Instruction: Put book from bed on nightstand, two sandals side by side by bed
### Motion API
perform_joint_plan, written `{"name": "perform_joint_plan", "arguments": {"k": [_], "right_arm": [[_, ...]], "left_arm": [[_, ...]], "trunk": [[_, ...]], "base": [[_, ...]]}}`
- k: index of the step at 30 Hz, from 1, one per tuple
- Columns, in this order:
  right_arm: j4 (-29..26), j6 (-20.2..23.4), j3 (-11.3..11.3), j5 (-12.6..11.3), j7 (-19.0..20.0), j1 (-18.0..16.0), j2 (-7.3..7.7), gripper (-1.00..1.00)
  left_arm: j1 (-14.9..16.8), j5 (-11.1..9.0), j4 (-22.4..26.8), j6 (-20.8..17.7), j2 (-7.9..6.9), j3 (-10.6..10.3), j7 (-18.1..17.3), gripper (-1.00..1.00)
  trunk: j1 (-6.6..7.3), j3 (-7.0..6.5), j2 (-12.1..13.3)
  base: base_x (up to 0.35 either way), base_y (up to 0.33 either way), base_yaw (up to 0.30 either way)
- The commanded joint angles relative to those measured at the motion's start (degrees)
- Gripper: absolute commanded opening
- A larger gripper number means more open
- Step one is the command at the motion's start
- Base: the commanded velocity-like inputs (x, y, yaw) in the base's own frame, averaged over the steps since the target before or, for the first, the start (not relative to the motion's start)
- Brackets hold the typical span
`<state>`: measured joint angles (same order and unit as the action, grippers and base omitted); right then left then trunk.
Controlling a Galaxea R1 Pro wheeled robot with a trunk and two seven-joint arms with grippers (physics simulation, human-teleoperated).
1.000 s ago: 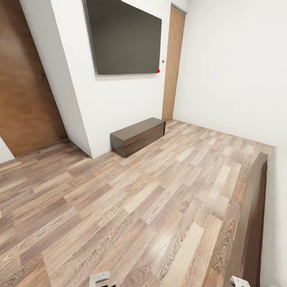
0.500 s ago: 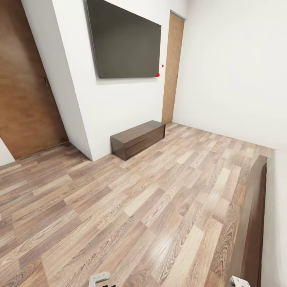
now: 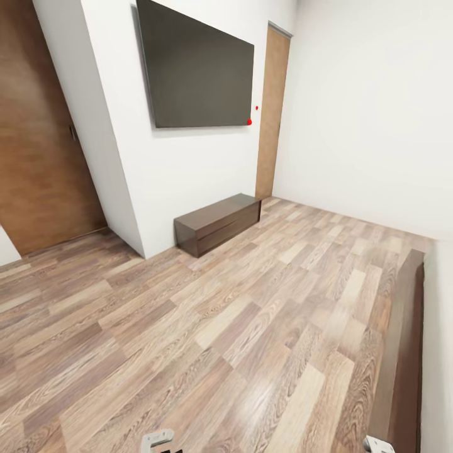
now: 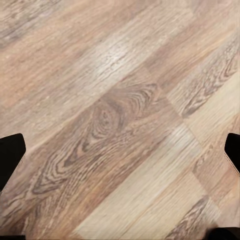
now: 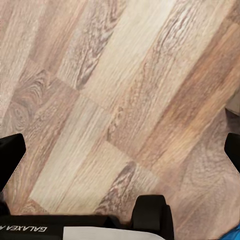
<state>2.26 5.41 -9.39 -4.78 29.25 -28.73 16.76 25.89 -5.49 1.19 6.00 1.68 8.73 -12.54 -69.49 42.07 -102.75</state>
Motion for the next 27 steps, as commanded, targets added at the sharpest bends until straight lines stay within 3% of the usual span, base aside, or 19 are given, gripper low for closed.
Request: {"name": "perform_joint_plan", "arguments": {"k": [1,27], "right_arm": [[0.1,0.4,-0.3,-0.5,0.2,-0.1,0.03,1.00],[0.1,0.4,-0.3,-0.5,0.2,-0.1,0.03,1.00]], "left_arm": [[0.0,-0.6,-0.1,0.0,0.02,0.1,-0.3,1.00],[0.0,-0.6,-0.1,0.0,0.00,0.1,-0.3,1.00]], "trunk": [[-0.03,0.05,0.0],[-0.03,0.04,0.0]], "base": [[0.309,0.000,0.000],[0.332,0.000,0.000]]}}
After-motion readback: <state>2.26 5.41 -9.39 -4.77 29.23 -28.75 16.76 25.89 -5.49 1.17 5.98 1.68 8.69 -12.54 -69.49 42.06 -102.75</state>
